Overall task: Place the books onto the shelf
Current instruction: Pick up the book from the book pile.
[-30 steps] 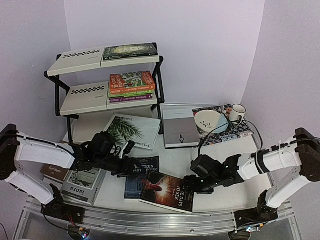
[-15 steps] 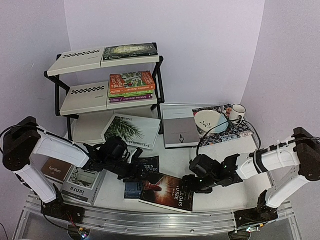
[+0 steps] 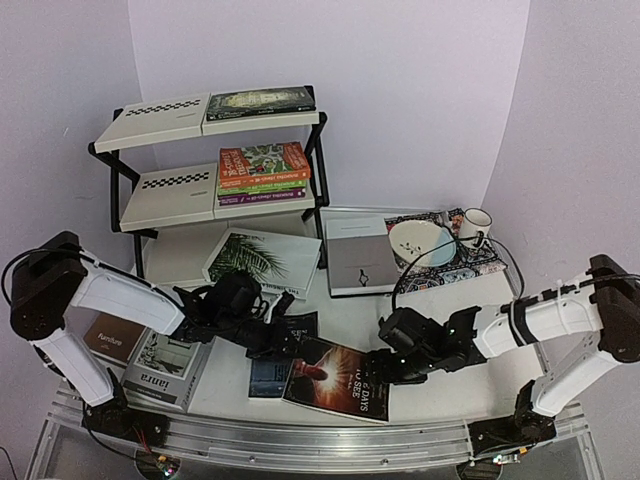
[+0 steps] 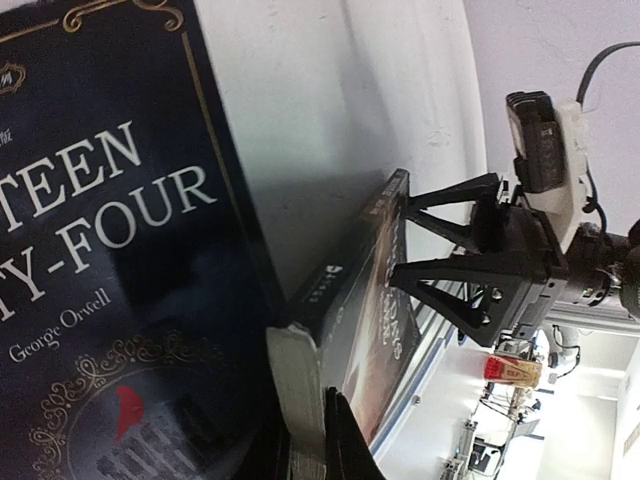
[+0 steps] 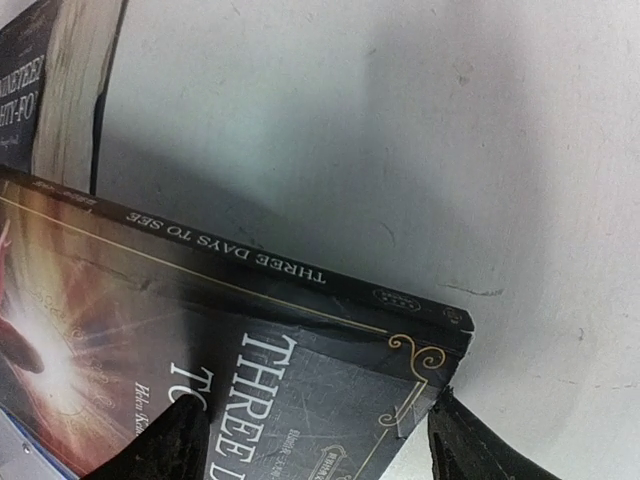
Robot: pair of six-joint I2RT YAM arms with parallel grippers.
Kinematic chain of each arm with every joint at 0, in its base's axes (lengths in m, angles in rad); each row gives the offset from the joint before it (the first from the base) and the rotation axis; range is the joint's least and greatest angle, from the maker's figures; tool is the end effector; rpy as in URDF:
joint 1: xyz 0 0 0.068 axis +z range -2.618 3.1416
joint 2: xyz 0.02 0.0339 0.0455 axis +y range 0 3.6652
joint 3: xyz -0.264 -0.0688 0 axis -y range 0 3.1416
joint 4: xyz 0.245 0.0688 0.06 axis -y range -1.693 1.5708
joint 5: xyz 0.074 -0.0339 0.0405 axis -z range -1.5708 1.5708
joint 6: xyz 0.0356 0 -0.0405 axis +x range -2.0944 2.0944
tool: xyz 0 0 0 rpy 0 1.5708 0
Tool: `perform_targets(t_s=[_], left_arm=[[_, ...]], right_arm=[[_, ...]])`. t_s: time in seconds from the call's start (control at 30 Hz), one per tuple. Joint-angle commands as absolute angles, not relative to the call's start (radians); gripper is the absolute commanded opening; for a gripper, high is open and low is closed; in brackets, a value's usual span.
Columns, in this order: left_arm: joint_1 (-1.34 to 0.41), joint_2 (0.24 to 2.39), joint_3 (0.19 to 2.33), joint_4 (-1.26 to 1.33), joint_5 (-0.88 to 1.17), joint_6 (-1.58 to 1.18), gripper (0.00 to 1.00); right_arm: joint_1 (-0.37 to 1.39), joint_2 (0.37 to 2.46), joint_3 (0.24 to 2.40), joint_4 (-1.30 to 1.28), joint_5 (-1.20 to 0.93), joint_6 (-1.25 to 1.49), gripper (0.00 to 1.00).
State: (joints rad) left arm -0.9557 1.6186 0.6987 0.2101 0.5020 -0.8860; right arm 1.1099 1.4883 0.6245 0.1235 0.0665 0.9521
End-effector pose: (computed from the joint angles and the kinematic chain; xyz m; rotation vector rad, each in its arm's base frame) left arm 0.1641 -0.2619 0.1501 0.4052 2.6442 -1.3835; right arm 0.1284 0.2532 0.1554 -0.1612 2.5067 0.9070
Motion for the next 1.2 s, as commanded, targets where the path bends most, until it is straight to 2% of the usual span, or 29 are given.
perform_targets(t_s=[0.0,0.2,0.3,0.43,0.53,0.7,0.77,0.83,0.93,1.17], left_arm=[[-0.959,1.478,0.711,0.283,0.491,-0.856,0.0],[-0.937,1.361,0.738,0.266,0.543,-0.77,0.0],[-0.934,1.316,0.817,0.12,0.527,-0.595,0.0],[-0.934,1.269,0.946,-0.161,0.351,-0.343,0.0],[-0.934,1.187,0.951,-0.191,0.197,-0.229,0.0],[-0.936,1.03,0.92,-0.169,0.104,-0.028,0.02],[-0.936,0.959,0.868,-0.13,0.119,0.073,0.08],[-0.935,0.909,0.828,-0.103,0.148,0.163,0.08],[-0.936,0.86,0.803,-0.104,0.146,0.304,0.0],[-0.936,0.765,0.815,-0.162,0.266,0.551,0.0]], right_arm=[[1.115,1.37,0.701,0.035,0.133,0.805,0.78],[1.115,1.253,0.848,-0.182,0.229,0.602,0.86],[1.116,1.2,0.902,-0.218,0.224,0.504,0.88],[1.115,1.143,0.953,-0.238,0.224,0.445,0.91],[1.116,1.129,0.994,-0.266,0.263,0.468,0.93],[1.115,1.154,1.053,-0.277,0.238,0.522,0.94],[1.115,1.174,1.075,-0.264,0.201,0.496,0.94],[1.115,1.189,1.093,-0.253,0.168,0.445,0.94],[1.115,1.195,1.112,-0.226,0.096,0.341,0.93],[1.116,1.149,1.16,-0.198,-0.073,0.028,0.9]])
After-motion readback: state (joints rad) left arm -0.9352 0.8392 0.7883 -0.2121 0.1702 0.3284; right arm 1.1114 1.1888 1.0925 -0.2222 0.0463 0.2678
